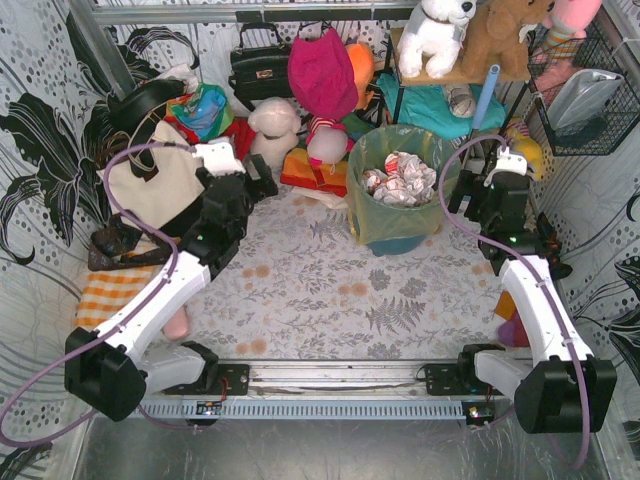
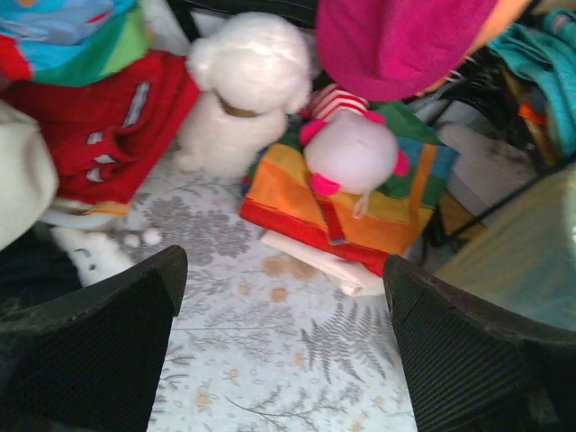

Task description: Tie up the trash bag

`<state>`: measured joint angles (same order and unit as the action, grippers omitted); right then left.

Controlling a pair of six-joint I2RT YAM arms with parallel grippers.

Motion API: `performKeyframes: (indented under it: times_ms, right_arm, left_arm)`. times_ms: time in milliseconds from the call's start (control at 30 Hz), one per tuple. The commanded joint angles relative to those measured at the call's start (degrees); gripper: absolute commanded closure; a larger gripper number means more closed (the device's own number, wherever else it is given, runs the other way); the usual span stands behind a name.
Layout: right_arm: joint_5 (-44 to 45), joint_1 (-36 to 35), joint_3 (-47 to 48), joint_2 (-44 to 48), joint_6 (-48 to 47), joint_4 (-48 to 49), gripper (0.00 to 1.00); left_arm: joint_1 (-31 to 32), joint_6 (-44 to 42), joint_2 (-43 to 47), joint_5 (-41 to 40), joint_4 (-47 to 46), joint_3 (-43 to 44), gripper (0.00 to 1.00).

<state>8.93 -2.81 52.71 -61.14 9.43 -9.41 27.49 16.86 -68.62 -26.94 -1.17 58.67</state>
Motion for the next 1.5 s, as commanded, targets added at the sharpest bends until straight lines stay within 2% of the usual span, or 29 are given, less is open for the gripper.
performKeyframes:
  times_ms: [0, 267, 500, 700, 933, 1033, 1267, 1467]
  right_arm:
    - [-2.05, 0.17, 5.81, 0.73, 3.93, -7.89, 0.03]
    - [-1.73, 0.17, 15.62, -1.25, 7.00, -15.21, 0.01]
    - [-0.43, 0.17, 22.70, -4.02, 7.57, -20.21, 0.01]
    - [-6.33, 0.17, 26.92, -7.89, 9.97, -22.00, 0.09]
    - [-9.84, 0.17, 30.50, -12.15, 9.15, -22.97, 0.21]
    - [-10.88, 0.17, 31.32, -13.82, 8.75, -22.43, 0.26]
    - [-11.89, 0.17, 36.44, -19.81, 6.39, -23.72, 0.36]
    - [-12.06, 0.17, 41.15, -24.71, 4.54, -25.30, 0.42]
  left_arm:
    - [1.99, 3.08, -3.10, 6.20, 10.02, 7.86, 0.02]
    - [7.44, 8.14, -14.45, 8.38, 22.71, 26.55, 0.02]
    - [11.66, 8.77, -24.09, 9.35, 25.71, 38.03, 0.02]
    - [12.58, 10.02, -31.62, 10.68, 30.17, 46.91, 0.00]
    - [12.68, 11.89, -34.44, 11.50, 32.82, 50.00, 0.16]
    - [12.71, 12.66, -34.23, 11.31, 33.09, 49.43, 0.31]
    - [13.51, 14.31, -33.42, 10.37, 33.89, 48.04, 0.37]
    - [14.04, 15.38, -33.37, 9.99, 34.43, 48.10, 0.49]
